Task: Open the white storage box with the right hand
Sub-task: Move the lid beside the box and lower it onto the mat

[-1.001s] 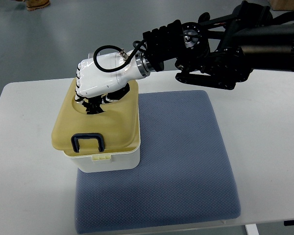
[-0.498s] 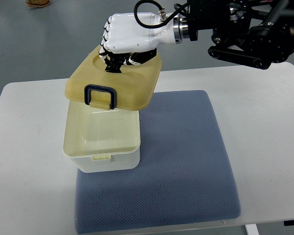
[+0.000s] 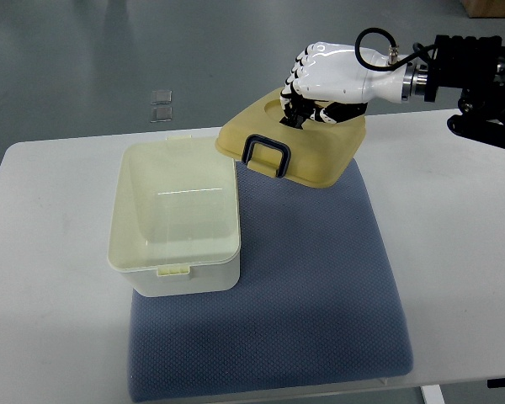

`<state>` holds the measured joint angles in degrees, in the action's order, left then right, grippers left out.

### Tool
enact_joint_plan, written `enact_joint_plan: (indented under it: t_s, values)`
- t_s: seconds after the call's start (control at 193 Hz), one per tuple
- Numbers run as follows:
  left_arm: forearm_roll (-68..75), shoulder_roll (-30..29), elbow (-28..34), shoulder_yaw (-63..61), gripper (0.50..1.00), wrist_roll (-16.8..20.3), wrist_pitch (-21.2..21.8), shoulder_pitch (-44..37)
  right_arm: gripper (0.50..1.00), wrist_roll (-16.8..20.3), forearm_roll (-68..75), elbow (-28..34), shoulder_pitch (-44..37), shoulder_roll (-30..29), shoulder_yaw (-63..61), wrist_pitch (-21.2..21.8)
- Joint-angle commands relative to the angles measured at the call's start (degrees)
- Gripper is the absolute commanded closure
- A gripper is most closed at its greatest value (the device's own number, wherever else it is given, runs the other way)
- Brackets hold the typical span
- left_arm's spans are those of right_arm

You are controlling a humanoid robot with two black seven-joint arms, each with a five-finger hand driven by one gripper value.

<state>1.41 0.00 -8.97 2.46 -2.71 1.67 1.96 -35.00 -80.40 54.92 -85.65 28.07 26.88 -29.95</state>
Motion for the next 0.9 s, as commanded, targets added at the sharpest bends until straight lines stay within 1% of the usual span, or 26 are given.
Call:
enact_joint_plan:
  t_s: [0.0,0.233,0.451,0.659,0.664,0.669,0.679,0.69,0.7,0.705,0.711,0.716,0.721,0.726,0.731,0.737,0.742,0.747,0.762,0.788,0.794,0.814,0.897]
  values:
    - [0.00,0.00,0.00,0.00,0.500,-0.01,0.00,0.06,1.000,0.00,-0.98,-0.08,3.29,1.11,-0.16,-1.34]
    - [0.00,0.00,0.00,0.00,0.500,-0.01,0.00,0.06,1.000,0.00,-1.95,-0.43,9.09,1.11,-0.16,-5.03]
    - [0.00,0.00,0.00,0.00,0.500,-0.01,0.00,-0.03,1.000,0.00,-6.08,-0.43,12.96,0.23,-0.51,-5.05]
    - [0.00,0.00,0.00,0.00,0.500,-0.01,0.00,-0.03,1.000,0.00,-6.61,-0.43,16.48,-0.74,-0.51,-5.05]
    - [0.00,0.00,0.00,0.00,0.500,-0.01,0.00,-0.03,0.951,0.00,-6.61,-0.43,16.65,-0.82,-0.51,-5.05]
    - [0.00,0.00,0.00,0.00,0.500,-0.01,0.00,-0.03,0.951,0.00,-6.61,-0.43,16.65,-0.83,-0.51,-5.05]
    - [0.00,0.00,0.00,0.00,0.500,-0.01,0.00,-0.03,0.839,0.00,-6.61,-0.43,16.92,-1.09,-0.51,-5.05]
    - [0.00,0.00,0.00,0.00,0.500,-0.01,0.00,-0.03,0.838,0.00,-6.61,-0.43,16.92,-1.09,-0.51,-5.05]
    - [0.00,0.00,0.00,0.00,0.500,-0.01,0.00,-0.03,0.749,0.00,-6.61,-0.43,17.09,-1.18,-0.51,-5.05]
    - [0.00,0.00,0.00,0.00,0.500,-0.01,0.00,-0.03,0.748,0.00,-6.61,-0.43,17.09,-1.18,-0.51,-5.05]
    - [0.00,0.00,0.00,0.00,0.500,-0.01,0.00,-0.03,0.720,0.00,-6.61,-0.43,17.18,-1.18,-0.51,-5.05]
    - [0.00,0.00,0.00,0.00,0.500,-0.01,0.00,-0.03,0.720,0.00,-6.61,-0.43,17.18,-1.18,-0.51,-5.05]
    - [0.00,0.00,0.00,0.00,0.500,-0.01,0.00,-0.03,0.699,0.00,-6.61,-0.43,17.35,-1.18,-0.51,-5.05]
    - [0.00,0.00,0.00,0.00,0.500,-0.01,0.00,-0.03,0.699,0.00,-6.61,-0.43,17.36,-1.18,-0.51,-5.05]
    - [0.00,0.00,0.00,0.00,0.500,-0.01,0.00,0.06,0.677,0.00,-6.61,-0.43,17.44,-1.18,-0.51,-5.05]
    - [0.00,0.00,0.00,0.00,0.500,-0.01,0.00,0.06,0.677,0.00,-6.61,-0.43,17.44,-1.18,-0.51,-5.05]
    - [0.00,0.00,0.00,0.00,0.500,-0.01,0.00,0.06,0.665,0.00,-6.61,-0.43,17.53,-1.18,-0.51,-5.05]
    - [0.00,0.00,0.00,0.00,0.500,-0.01,0.00,0.06,0.664,0.00,-6.61,-0.43,17.53,-1.18,-0.51,-5.05]
    - [0.00,0.00,0.00,0.00,0.500,-0.01,0.00,-0.03,0.642,0.00,-6.61,-0.43,17.71,-1.18,-0.51,-5.05]
    - [0.00,0.00,0.00,0.00,0.500,-0.01,0.00,-0.03,0.626,0.00,-6.61,-0.43,17.80,-1.18,-0.51,-5.05]
    - [0.00,0.00,0.00,0.00,0.500,-0.01,0.00,0.06,0.611,0.00,-6.61,-0.43,17.80,-1.18,-0.51,-5.05]
    - [0.00,0.00,0.00,0.00,0.500,-0.01,0.00,-0.03,0.591,0.00,-6.61,-0.43,17.80,-1.18,-0.51,-5.05]
    - [0.00,0.00,0.00,0.00,0.500,-0.01,0.00,0.06,0.574,0.00,-6.61,-0.43,17.62,-1.00,-0.51,-5.05]
